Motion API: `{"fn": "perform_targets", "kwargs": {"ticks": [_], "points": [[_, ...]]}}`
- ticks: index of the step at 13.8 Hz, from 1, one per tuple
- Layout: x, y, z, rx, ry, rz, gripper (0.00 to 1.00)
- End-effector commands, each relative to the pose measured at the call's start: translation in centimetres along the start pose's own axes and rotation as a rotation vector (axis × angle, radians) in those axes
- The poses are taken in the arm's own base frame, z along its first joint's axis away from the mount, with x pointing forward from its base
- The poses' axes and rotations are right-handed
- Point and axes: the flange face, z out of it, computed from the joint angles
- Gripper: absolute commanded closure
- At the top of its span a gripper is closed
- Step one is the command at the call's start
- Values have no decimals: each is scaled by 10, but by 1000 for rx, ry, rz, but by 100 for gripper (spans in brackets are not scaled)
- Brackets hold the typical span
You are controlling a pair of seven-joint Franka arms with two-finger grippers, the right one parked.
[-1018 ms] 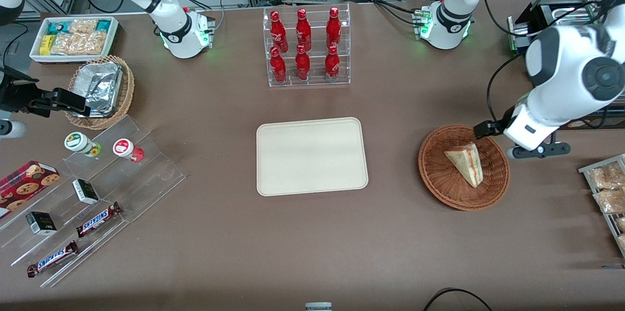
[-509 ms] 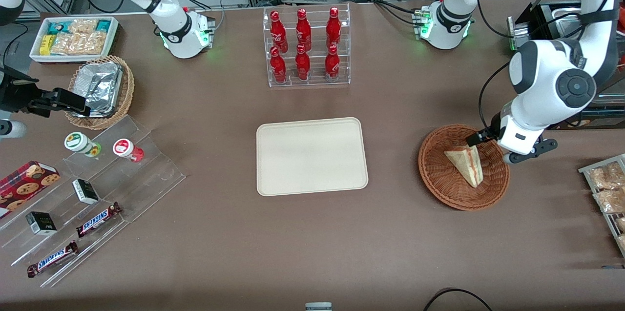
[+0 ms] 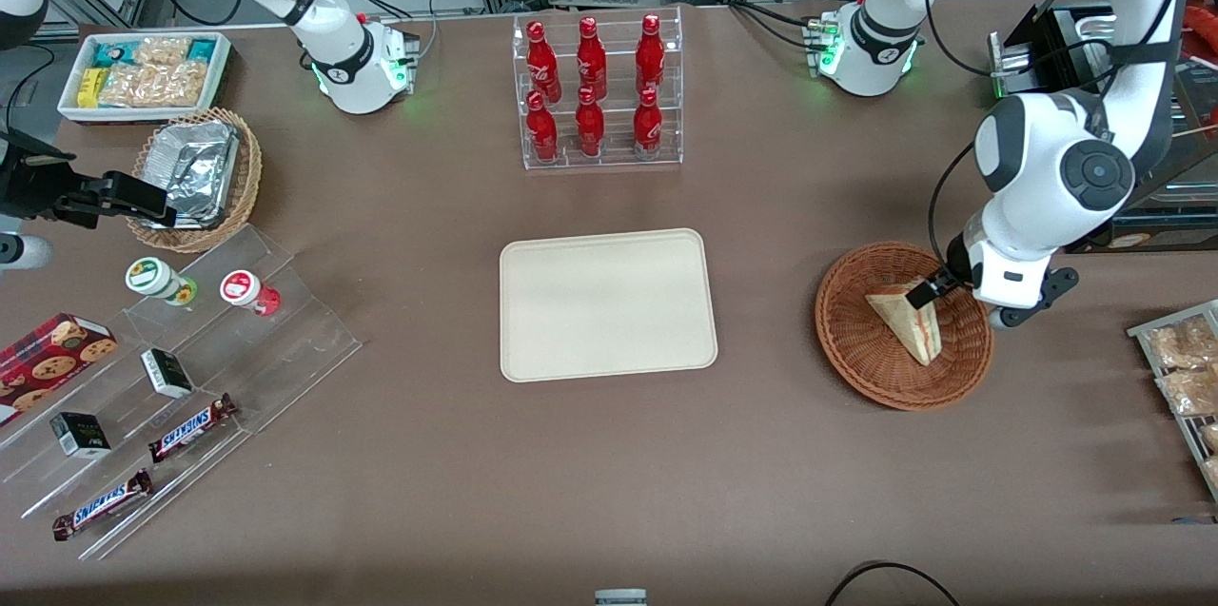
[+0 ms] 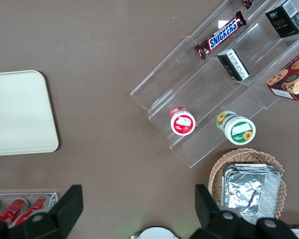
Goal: Place sandwich from basket to tray
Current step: 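Lower the left gripper and grasp the wrapped sandwich in the basket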
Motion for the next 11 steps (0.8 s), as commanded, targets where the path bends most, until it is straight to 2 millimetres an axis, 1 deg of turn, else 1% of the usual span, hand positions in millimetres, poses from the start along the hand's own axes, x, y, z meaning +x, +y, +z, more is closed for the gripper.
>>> {"fn": "perform_targets", "kwargs": {"ticks": [1, 6, 8, 9, 10, 11], "points": [[2, 6, 23, -8, -1, -28, 0], [1, 8, 58, 15, -29, -45, 0], [0, 7, 68, 25, -39, -44, 0], [-1, 8, 70, 28, -43, -43, 27], [-4, 9, 71, 34, -48, -33, 80], [-4, 9, 69, 36, -48, -25, 100]]}}
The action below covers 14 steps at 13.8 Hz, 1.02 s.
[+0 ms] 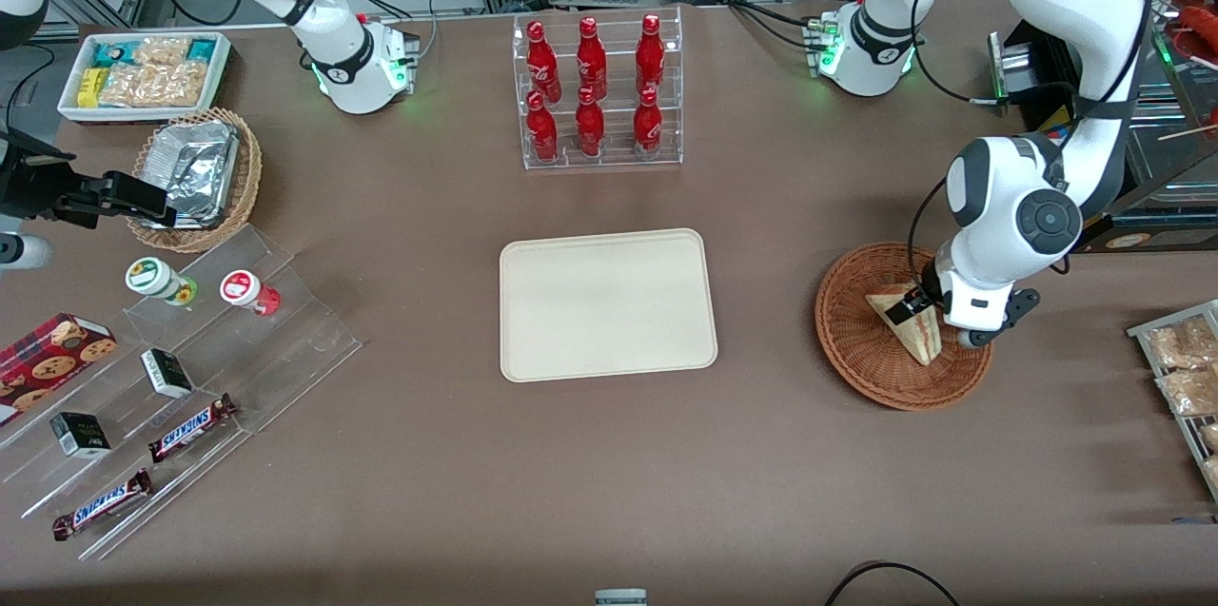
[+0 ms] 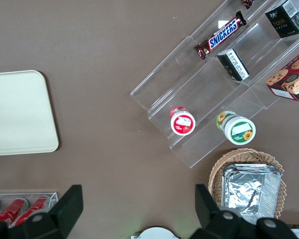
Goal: Place sandwich from basket to tray
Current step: 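Lower the left gripper and grasp the wrapped sandwich in the basket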
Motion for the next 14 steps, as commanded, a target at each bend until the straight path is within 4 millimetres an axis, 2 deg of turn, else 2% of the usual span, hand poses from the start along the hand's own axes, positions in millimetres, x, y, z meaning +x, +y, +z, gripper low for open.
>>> {"fn": "perform_targets", "kwargs": {"ticks": [1, 3, 4, 6, 8, 11, 14], "points": [[-4, 4, -6, 0, 1, 7, 100], [-2, 8, -18, 15, -4, 21, 100], [-1, 13, -31, 26, -15, 34, 100], [-8, 37, -54, 50, -39, 99, 100], [-24, 68, -79, 71, -58, 172, 100], [-65, 117, -99, 74, -46, 273, 100], [-118, 165, -102, 66, -28, 383, 100]]}}
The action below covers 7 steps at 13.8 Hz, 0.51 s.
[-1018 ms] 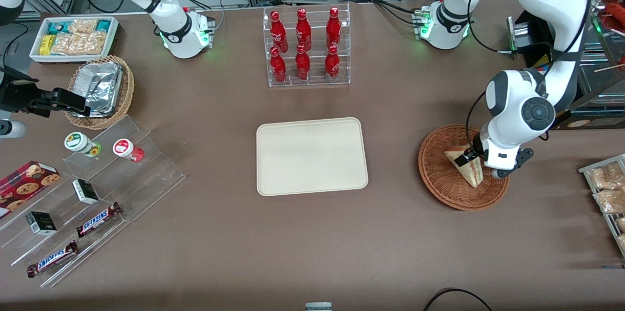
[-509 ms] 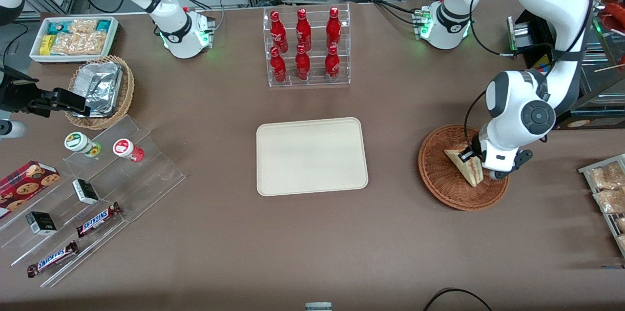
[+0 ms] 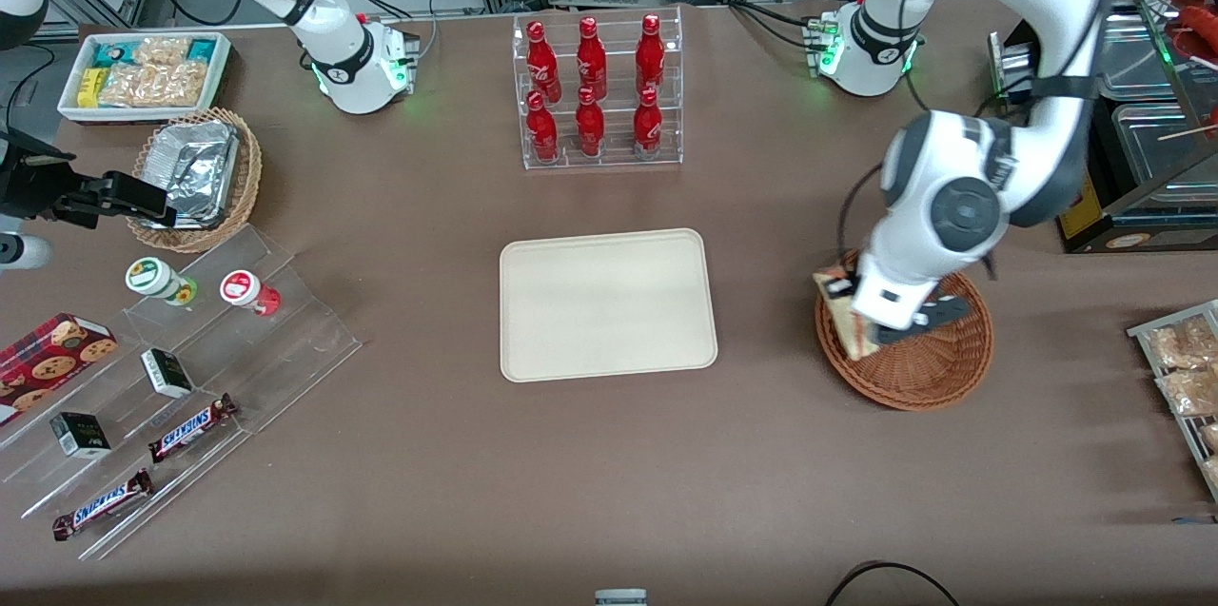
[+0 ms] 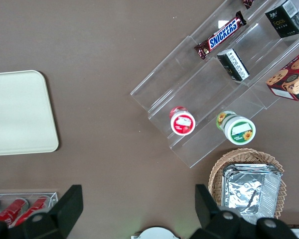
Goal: Place sandwich from basket to tray
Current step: 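Lower the left gripper and grasp the wrapped sandwich in the basket, then carry the sandwich with the left gripper over the cream tray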
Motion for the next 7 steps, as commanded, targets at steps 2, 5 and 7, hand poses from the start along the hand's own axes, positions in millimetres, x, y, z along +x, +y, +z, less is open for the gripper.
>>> {"fn": "perform_targets", "kwargs": {"ticks": [2, 5, 7], "points": [[-33, 81, -1, 8, 13, 126, 100], [-65, 157, 9, 4, 33, 227, 100], [-79, 197, 18, -6, 42, 198, 100]]}}
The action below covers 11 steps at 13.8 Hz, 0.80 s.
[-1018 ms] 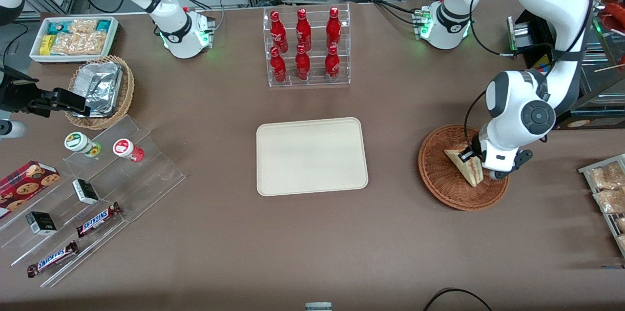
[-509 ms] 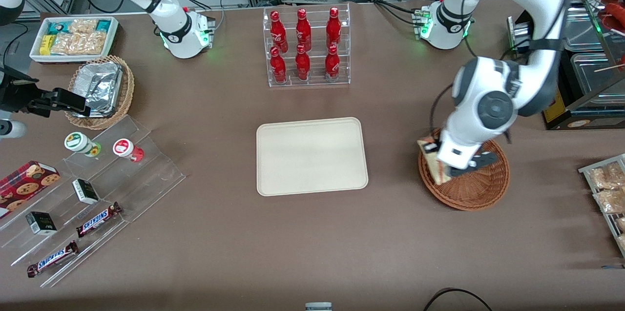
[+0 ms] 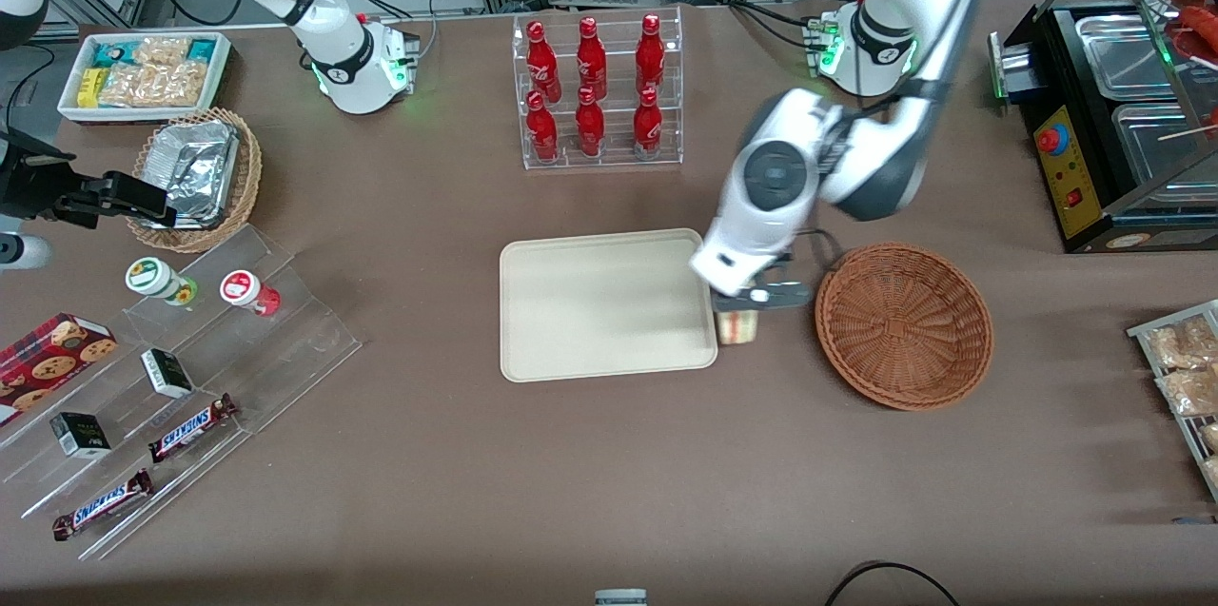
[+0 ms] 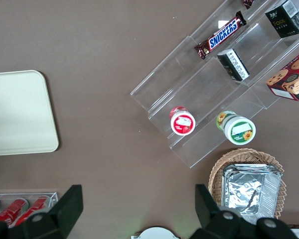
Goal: Place sandwich from basket to tray
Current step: 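Carry the sandwich with the left gripper over the cream tray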
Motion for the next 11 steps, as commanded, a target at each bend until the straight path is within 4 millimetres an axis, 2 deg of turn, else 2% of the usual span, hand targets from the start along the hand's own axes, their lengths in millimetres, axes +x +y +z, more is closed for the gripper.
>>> {"fn": "perform_targets", "kwargs": {"ticks": [1, 3, 6, 8, 11], "points": [[5, 58, 12, -21, -1, -39, 100], [-3, 94, 23, -49, -11, -40, 100], [-3, 135, 42, -76, -7, -82, 100], [3, 148, 52, -87, -3, -101, 100], [2, 162, 72, -91, -21, -98, 100]]}}
